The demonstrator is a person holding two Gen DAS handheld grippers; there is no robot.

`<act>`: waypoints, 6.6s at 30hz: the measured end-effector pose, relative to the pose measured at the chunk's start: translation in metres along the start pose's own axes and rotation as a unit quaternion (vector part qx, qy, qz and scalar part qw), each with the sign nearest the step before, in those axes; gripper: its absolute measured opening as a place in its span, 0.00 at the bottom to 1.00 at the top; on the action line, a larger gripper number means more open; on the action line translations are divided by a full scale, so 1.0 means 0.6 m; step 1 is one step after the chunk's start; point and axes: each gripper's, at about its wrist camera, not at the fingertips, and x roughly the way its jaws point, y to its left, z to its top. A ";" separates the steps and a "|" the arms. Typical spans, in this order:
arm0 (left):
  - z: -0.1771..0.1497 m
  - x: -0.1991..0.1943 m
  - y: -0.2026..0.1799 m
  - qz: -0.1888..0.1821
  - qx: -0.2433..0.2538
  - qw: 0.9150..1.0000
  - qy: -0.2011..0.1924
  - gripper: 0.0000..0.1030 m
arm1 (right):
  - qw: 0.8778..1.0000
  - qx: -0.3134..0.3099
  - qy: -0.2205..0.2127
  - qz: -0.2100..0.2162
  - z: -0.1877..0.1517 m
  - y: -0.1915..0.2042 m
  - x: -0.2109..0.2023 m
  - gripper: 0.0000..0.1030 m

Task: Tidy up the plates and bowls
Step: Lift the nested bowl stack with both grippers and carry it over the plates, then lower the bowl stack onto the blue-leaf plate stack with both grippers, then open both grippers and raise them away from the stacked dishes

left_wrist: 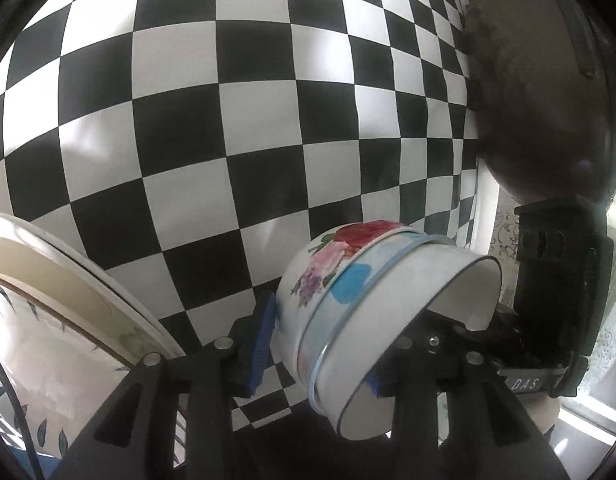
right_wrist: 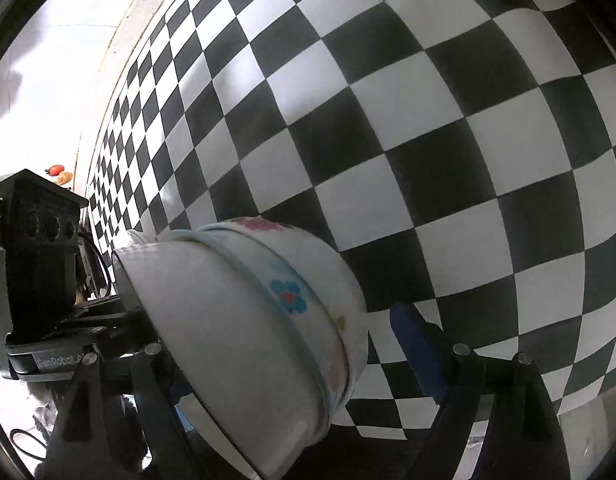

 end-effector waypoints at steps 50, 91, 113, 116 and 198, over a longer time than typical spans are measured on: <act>-0.089 -0.171 0.025 0.039 -0.016 0.992 -0.123 0.31 | 0.996 -0.088 -0.008 0.023 -0.028 0.185 -0.041 0.55; -0.173 -0.221 0.230 0.045 -0.127 0.977 -0.165 0.31 | 0.982 -0.182 0.049 -0.012 -0.069 0.359 0.134 0.53; -0.194 -0.201 0.228 0.044 -0.135 0.976 -0.166 0.31 | 0.983 -0.181 0.035 -0.021 -0.074 0.350 0.123 0.46; -0.195 -0.200 0.229 0.042 -0.137 0.976 -0.166 0.31 | 0.983 -0.180 0.033 -0.021 -0.074 0.350 0.121 0.46; -0.843 -0.369 -0.142 0.310 -0.013 0.761 -0.570 0.93 | 0.813 -0.319 -0.461 -0.155 -0.802 0.378 -0.433 0.99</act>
